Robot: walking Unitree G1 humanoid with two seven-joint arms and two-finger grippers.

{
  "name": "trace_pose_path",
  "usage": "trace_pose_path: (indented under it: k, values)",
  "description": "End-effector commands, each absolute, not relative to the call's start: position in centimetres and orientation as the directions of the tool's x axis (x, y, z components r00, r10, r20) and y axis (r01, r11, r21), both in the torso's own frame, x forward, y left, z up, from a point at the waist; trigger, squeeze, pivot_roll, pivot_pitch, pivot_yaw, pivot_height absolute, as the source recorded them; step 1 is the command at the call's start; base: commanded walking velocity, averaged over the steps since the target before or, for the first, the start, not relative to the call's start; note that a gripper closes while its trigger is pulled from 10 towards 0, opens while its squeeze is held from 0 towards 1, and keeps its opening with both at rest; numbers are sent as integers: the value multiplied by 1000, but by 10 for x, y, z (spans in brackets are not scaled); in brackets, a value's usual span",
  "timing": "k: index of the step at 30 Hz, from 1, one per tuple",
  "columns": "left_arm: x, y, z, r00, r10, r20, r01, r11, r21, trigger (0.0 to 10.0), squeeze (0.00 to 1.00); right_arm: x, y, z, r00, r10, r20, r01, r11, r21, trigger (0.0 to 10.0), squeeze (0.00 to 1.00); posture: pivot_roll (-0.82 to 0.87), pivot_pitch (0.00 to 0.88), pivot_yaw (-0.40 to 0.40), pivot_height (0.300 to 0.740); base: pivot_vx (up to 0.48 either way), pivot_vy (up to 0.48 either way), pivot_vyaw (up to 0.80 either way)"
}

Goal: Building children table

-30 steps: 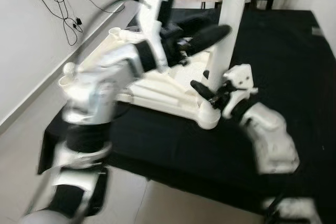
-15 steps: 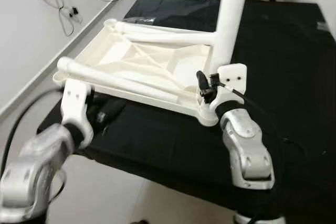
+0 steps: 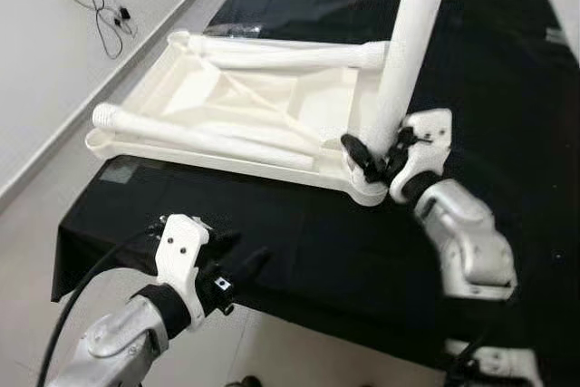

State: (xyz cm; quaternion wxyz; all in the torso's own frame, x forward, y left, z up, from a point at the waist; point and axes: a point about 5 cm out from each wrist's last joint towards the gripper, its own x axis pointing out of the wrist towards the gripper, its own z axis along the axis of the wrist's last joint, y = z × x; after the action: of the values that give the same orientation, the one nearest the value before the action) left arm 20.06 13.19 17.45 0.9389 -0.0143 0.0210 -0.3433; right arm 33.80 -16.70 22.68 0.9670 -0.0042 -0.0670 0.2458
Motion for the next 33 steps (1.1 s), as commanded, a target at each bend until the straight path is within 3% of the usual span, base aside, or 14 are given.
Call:
trace_pose_path:
  k: [1, 5, 7, 11, 12, 15, 19, 21, 24, 25, 26, 27, 28, 33]
  values:
    - [196, 129, 170, 736, -676, -38, 675, 737, -36, 10000, 0, 340, -158, 221, 814, 570, 111, -568, 821, -52, 10000, 0, 7, 187, 77, 740, 0, 0, 0]
    - [191, 125, 170, 701, -713, -25, 712, 701, -30, 10000, 0, 342, -153, 222, 738, 670, 80, -661, 741, -115, 10000, 0, 14, 183, 75, 740, 0, 0, 0]
    - [186, 122, 170, 662, -750, -9, 750, 662, -7, 10000, 0, 343, -145, 220, 593, 805, 15, -793, 587, -162, 10000, 0, 12, 181, 75, 740, 0, 0, 0]
    - [185, 122, 169, 662, -749, -2, 749, 662, -7, 10000, 0, 348, -144, 221, 565, 825, -16, -809, 551, -203, 10000, 0, 17, 181, 75, 740, 0, 0, 0]
    - [183, 123, 168, 667, -745, 2, 745, 667, -5, 10000, 0, 350, -143, 225, 512, 858, -30, -843, 496, -208, 0, 0, 17, 180, 71, 740, 0, 0, 0]
    - [180, 125, 165, 666, -746, 7, 746, 666, -9, 10000, 0, 349, -147, 228, 458, 889, -30, -876, 445, -185, 0, 0, 18, 181, 64, 740, 0, 0, 0]
    - [179, 126, 164, 662, -750, 15, 750, 661, -31, 10000, 0, 349, -153, 224, 473, 879, -52, -869, 456, -192, 0, 0, 12, 183, 64, 740, 0, 0, 0]
    - [179, 124, 162, 645, -764, 20, 764, 644, -42, 10000, 0, 345, -159, 217, 515, 853, -79, -848, 494, -194, 0, 0, 7, 181, 61, 740, 0, 0, 0]
    - [179, 122, 160, 626, -779, 23, 779, 625, -49, 10000, 0, 339, -169, 190, 708, 690, -149, -706, 688, -167, 0, 0, 3, 183, 50, 740, 0, 0, 0]
    - [179, 122, 160, 626, -779, 23, 779, 625, -49, 10000, 0, 339, -169, 190, 708, 690, -149, -706, 688, -167, 0, 0, 3, 183, 50, 740, 0, 0, 0]
    - [179, 122, 160, 622, -783, 24, 783, 620, -51, 10000, 0, 336, -172, 183, 751, 638, -167, -660, 733, -166, 0, 0, 3, 183, 50, 740, 0, 0, 0]
    - [179, 121, 159, 618, -786, 29, 786, 615, -59, 10000, 0, 325, -180, 162, 903, 366, -227, -405, 900, -161, 0, 0, 2, 186, 42, 740, 0, 0, 0]
    - [179, 121, 158, 614, -789, 34, 789, 611, -67, 10000, 0, 303, -200, 140, 952, -33, -305, -32, 978, -205, 0, 0, 2, 186, 42, 740, 0, 0, 0]
    - [184, 122, 157, 601, -798, 44, 798, 596, -92, 10000, 0, 251, -191, 124, 937, -21, -349, -44, 983, -178, 0, 0, -27, 188, 66, 740, 0, 0, 0]
